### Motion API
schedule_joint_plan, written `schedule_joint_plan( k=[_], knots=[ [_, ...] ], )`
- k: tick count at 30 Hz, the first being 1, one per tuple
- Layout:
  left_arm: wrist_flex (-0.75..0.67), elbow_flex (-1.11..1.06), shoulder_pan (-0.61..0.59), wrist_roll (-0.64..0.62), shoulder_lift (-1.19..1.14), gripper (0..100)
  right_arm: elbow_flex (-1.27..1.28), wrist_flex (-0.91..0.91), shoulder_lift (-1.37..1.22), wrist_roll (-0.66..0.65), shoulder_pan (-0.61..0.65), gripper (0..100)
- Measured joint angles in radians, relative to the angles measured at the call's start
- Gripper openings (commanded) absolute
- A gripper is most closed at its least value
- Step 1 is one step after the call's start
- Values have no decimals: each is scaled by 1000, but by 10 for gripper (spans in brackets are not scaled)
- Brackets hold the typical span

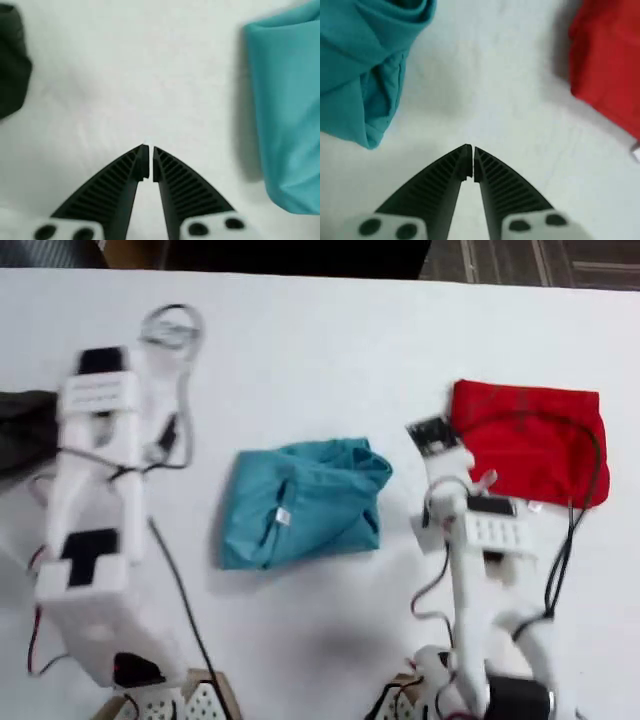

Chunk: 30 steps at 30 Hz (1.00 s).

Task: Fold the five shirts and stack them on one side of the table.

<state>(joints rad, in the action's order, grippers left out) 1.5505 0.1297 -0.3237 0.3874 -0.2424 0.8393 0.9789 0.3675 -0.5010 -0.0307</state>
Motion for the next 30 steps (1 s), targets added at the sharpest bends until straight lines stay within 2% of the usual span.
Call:
schedule_joint_plan(
  k=[6, 11, 15, 21, 30],
  knots=[
    [-227, -399, -175, 2, 158, 27, -394, 219, -163, 0, 107, 21],
    [-486, -755, -275, -52, 302, 27, -726, 430, -338, 0, 330, 21],
    [-634, -954, -287, -130, 370, 27, -930, 503, -489, 0, 500, 21],
    [-695, -1010, -287, -250, 393, 27, -1094, 512, -680, 0, 628, 21],
    [-710, -1014, -287, -273, 394, 27, -1223, 514, -867, 0, 712, 21]
  ],
)
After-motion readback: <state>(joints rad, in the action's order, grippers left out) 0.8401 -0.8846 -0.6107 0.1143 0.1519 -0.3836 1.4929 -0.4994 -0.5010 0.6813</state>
